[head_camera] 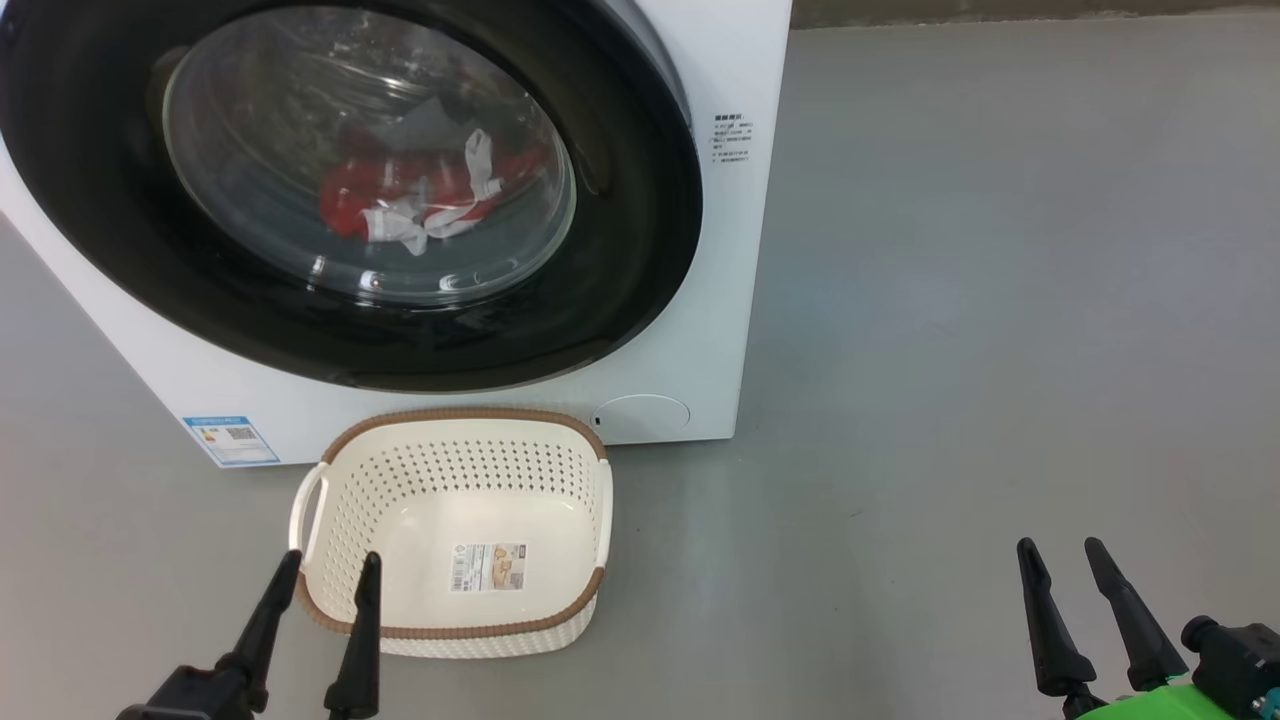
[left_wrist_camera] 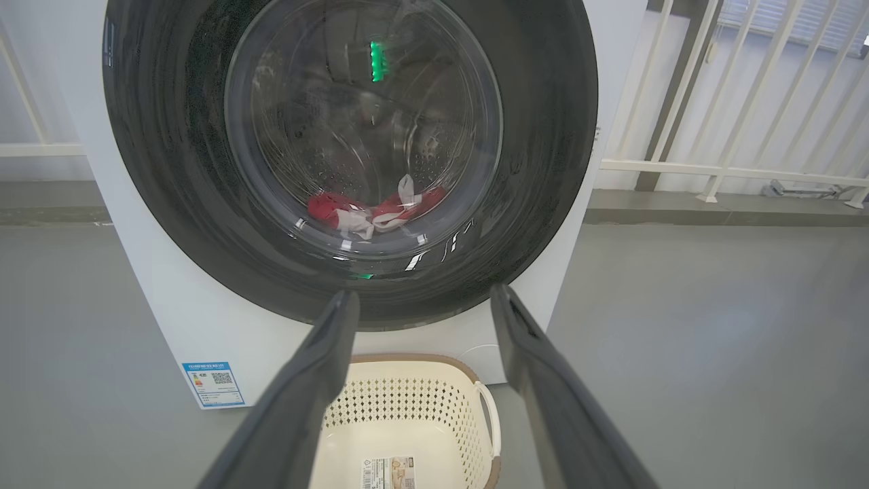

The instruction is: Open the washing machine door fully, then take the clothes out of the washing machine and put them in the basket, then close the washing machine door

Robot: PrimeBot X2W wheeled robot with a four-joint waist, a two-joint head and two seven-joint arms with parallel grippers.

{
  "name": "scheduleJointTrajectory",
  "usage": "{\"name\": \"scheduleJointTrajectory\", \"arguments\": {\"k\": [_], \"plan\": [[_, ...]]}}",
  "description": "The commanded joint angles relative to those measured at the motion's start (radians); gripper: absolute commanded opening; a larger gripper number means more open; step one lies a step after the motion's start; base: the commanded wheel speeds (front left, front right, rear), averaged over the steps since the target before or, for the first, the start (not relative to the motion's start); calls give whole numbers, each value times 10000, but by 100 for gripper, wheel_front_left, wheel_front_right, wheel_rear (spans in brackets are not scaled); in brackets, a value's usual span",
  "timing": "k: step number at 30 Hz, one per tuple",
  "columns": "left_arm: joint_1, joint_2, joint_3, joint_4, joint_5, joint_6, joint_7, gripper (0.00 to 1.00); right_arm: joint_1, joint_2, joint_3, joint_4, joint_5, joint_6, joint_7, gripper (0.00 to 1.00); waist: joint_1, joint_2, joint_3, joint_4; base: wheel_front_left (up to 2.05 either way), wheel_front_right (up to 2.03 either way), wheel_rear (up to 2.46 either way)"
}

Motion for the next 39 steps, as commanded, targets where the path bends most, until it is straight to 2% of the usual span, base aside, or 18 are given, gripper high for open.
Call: {"name": "scheduleJointTrajectory", "arguments": {"k": [1, 9, 20, 39], "plan": [[-146, 202, 308, -218, 269, -33, -160, 100, -62, -119, 194, -323, -298, 16, -155, 100, 0, 0, 12, 0, 0, 0, 0], [-153, 174, 463, -125, 203, -33, -160, 100, 13, -68, 10, -350, -333, 16, -155, 100, 0, 0, -24, 15, 0, 0, 0], [-178, 46, 599, 250, -564, -33, -160, 100, 167, 0, -234, -379, -357, 16, -155, 100, 0, 0, -91, 69, 0, 0, 0], [-165, 107, 518, 190, -738, -33, -161, 100, 127, 11, -198, -394, -435, 16, -155, 100, 0, 0, -65, 42, 0, 0, 0]]}}
